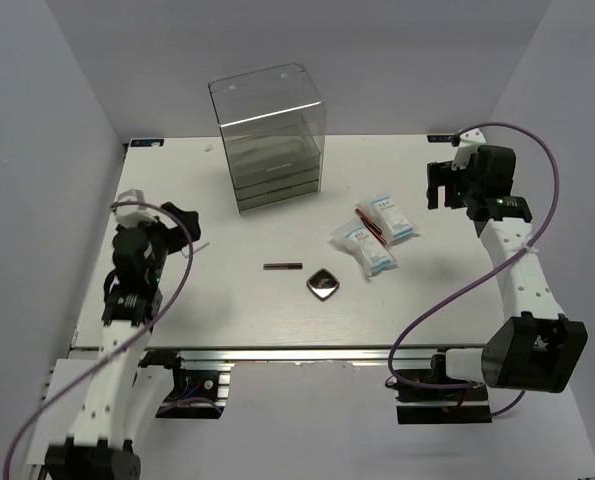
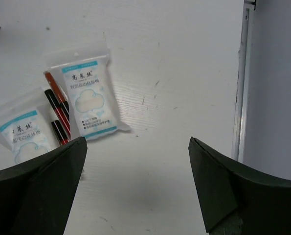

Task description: Organize the makeup

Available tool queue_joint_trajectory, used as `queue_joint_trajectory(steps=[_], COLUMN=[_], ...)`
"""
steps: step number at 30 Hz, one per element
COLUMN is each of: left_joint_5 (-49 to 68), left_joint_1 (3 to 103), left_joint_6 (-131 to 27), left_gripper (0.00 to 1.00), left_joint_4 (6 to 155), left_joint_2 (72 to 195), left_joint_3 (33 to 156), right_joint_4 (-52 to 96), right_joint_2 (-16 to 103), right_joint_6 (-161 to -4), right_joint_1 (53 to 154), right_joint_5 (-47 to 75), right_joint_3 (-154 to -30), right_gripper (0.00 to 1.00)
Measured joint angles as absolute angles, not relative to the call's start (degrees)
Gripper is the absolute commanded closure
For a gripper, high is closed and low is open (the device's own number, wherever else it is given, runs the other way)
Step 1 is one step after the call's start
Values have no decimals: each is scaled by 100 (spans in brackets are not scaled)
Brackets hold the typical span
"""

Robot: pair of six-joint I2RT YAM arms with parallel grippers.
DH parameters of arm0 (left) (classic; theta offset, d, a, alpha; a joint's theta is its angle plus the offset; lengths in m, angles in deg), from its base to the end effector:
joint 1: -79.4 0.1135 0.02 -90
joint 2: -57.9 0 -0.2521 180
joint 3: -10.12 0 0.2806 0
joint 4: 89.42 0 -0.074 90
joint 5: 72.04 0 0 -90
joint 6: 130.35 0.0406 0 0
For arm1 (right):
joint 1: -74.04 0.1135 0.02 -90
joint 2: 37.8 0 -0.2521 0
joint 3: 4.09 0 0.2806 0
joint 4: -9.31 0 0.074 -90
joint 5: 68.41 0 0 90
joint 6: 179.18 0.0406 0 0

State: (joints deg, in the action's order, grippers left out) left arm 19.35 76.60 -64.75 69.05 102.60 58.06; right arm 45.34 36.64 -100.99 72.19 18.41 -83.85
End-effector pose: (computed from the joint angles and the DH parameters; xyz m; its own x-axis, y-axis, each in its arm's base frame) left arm 0.2295 -0.0102 0.2707 -0.2961 -0.3990 -0.8678 -0.1060 0.9167 -0.3853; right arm 0.3301 -0.0084 0.3239 -0.4965 -0.1884 -0.8474 -0.1196 0.9817 -0.1482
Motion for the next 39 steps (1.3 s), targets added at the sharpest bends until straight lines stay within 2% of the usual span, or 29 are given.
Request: queue_joint_trajectory(steps=[4,8,10,11,12,14,15,17,18,19,23,26,27,28,29,33,39], left_joint_5=[2367,2271,2004,1821,1604,1194,1071,1093,1189,1323,1865,2415,2616,2820,3091,3864,4688], left_joint_1=[7660,7662,7662,7662,7662,7633,7546,7109,6735,6350,5083,4740,4667,4600,4538,4447,4447], left_joint_6=[-6847,-7197,-7529,-7771,-8012,-8530,-8748,-9065,-9188,-9288,-9771,-10278,-10423,-10549,-10691,-10978,-11129], left_gripper=[2,2,21,34,57,70,72,69,64,54,47,45,45,45,45,45,45], left_joint_4=[7049,7088,7088,7169,7313,7617,7759,7943,8061,8159,8623,9377,9586,9728,9855,10528,11311], left_joint_2=[8897,8645,8702,8774,8859,9196,9439,10059,10409,10702,12068,12931,13170,13390,13668,14623,15851], left_joint_3=[6040,5889,5653,5487,5306,4958,4838,4757,4764,4803,5343,5607,5653,5732,5894,6613,7644], right_joint_4=[4562,4711,4783,4820,4814,4807,4787,4713,4685,4696,4700,4416,4328,4234,4116,3668,3146], right_joint_2=[3650,3650,3637,3613,3574,3452,3410,3399,3412,3436,3622,3554,3495,3436,3377,3233,3209], right_joint_6=[-10165,-10532,-10873,-11056,-11205,-11351,-11354,-11314,-11282,-11249,-11207,-11010,-10932,-10871,-10737,-10300,-10058], right_joint_1=[7217,7215,7215,7217,7226,7272,7296,7359,7381,7390,7392,7392,7392,7392,7392,7392,7392], right_joint_5=[1614,800,180,-115,-393,-839,-981,-1162,-1204,-1248,-1366,-1405,-1427,-1462,-1505,-1704,-1947], right_joint_3=[-8687,-8717,-8687,-8663,-8604,-8435,-8383,-8370,-8374,-8401,-8538,-8315,-8195,-8066,-7939,-7566,-7316], right_gripper=[11,11,11,11,11,10,10,11,11,11,12,35,55,63,67,58,53])
